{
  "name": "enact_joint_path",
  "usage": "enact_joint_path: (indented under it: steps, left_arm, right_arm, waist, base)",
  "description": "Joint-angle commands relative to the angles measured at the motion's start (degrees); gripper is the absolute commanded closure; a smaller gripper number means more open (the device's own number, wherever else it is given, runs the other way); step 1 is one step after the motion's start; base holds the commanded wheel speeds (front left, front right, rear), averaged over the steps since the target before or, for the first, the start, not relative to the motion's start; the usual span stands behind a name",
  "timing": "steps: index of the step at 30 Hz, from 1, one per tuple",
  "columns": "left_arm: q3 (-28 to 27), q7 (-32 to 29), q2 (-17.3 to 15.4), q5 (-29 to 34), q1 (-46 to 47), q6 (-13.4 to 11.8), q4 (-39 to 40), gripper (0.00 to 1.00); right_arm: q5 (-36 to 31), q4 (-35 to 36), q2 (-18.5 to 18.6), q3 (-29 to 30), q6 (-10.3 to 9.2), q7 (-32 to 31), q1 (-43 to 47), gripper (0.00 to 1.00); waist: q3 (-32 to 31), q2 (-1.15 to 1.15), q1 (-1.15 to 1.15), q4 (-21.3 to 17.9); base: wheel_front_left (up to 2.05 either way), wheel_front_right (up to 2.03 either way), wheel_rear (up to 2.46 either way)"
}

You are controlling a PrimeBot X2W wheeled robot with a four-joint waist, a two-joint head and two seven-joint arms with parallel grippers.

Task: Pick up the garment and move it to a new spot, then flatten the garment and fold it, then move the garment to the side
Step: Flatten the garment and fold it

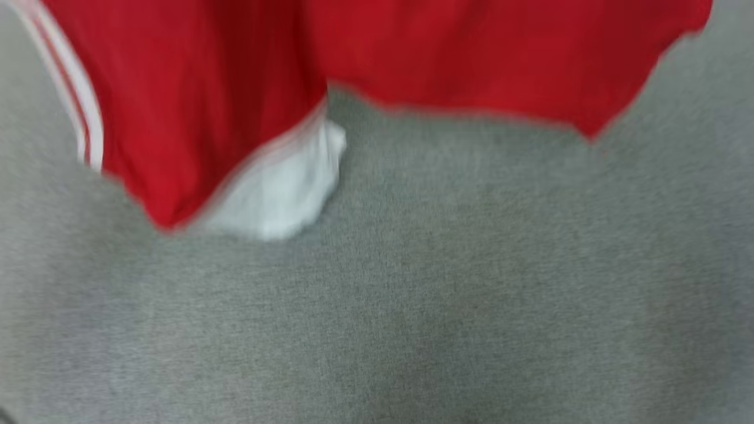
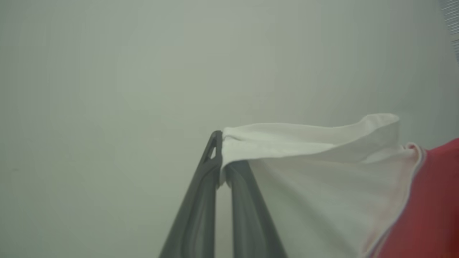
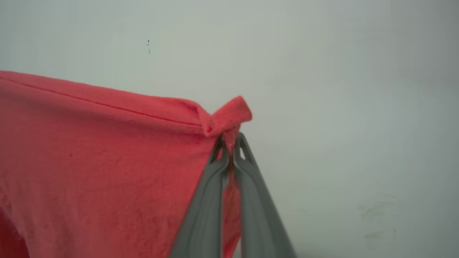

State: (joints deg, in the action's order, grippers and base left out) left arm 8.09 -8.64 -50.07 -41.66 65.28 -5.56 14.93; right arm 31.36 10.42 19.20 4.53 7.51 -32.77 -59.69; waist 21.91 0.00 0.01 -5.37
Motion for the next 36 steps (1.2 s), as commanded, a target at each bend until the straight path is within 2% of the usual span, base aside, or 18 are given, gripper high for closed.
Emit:
enact_joint_path:
  steps: [1, 6, 12, 18, 21, 26, 32, 36]
  left_arm:
    - [1.11, -0.48, 0.63, 0.64, 4.77, 0.92, -2.29, 1.00]
    - [5.29, -0.53, 3.29, 3.43, 18.98, 4.46, -11.80, 1.00]
    - [9.55, 2.47, 7.99, 7.93, 34.23, 7.84, -25.97, 1.00]
    - [12.42, 7.81, 12.22, 10.08, 41.27, 10.03, -38.19, 1.00]
    - [13.83, 9.87, 13.75, 9.79, 40.19, 10.95, -42.66, 1.00]
    - [17.20, 13.37, 16.62, 9.09, 33.70, 12.06, -46.30, 1.00]
    - [21.25, 17.72, 19.12, 8.00, 19.37, 12.38, -46.31, 1.00]
    - [22.44, 19.59, 19.88, 6.29, 8.58, 11.61, -44.34, 1.00]
  right_arm:
    - [-1.26, -1.61, 0.16, -0.21, -0.04, 1.08, -2.82, 1.00]
    - [-4.45, -8.69, 0.80, -0.83, -0.05, 5.60, -11.38, 1.00]
    - [-8.52, -18.72, 1.58, -2.19, -0.07, 11.58, -21.86, 1.00]
    - [-12.78, -29.25, 1.73, -4.40, -0.07, 18.55, -28.64, 1.00]
    - [-14.13, -34.05, 1.18, -4.96, -0.07, 21.87, -29.10, 1.00]
    - [-14.41, -39.57, 1.47, -9.15, -0.06, 26.29, -24.01, 1.00]
    - [-13.17, -44.24, 0.19, -11.50, -0.04, 30.40, -14.87, 1.00]
    - [-11.56, -45.57, 0.29, -13.59, -0.04, 31.89, -8.30, 1.00]
  waist:
    - [6.13, 0.00, -0.01, 0.12]
    - [11.76, 0.00, -0.01, 0.69]
    - [16.82, 0.00, -0.01, 1.74]
    - [19.96, 0.00, -0.01, 3.03]
    - [20.55, 0.00, -0.01, 3.92]
    - [20.19, 0.00, -0.01, 5.50]
    - [16.47, 0.00, -0.01, 6.95]
    - [12.70, 0.00, -0.01, 7.60]
  base:
    - [0.00, 0.00, 0.00]
    - [0.00, 0.00, 0.00]
    - [0.00, 0.00, 0.00]
    - [0.00, 0.00, 0.00]
    - [0.00, 0.00, 0.00]
    - [0.00, 0.00, 0.00]
    - [0.00, 0.00, 0.00]
    - [0.00, 0.00, 0.00]
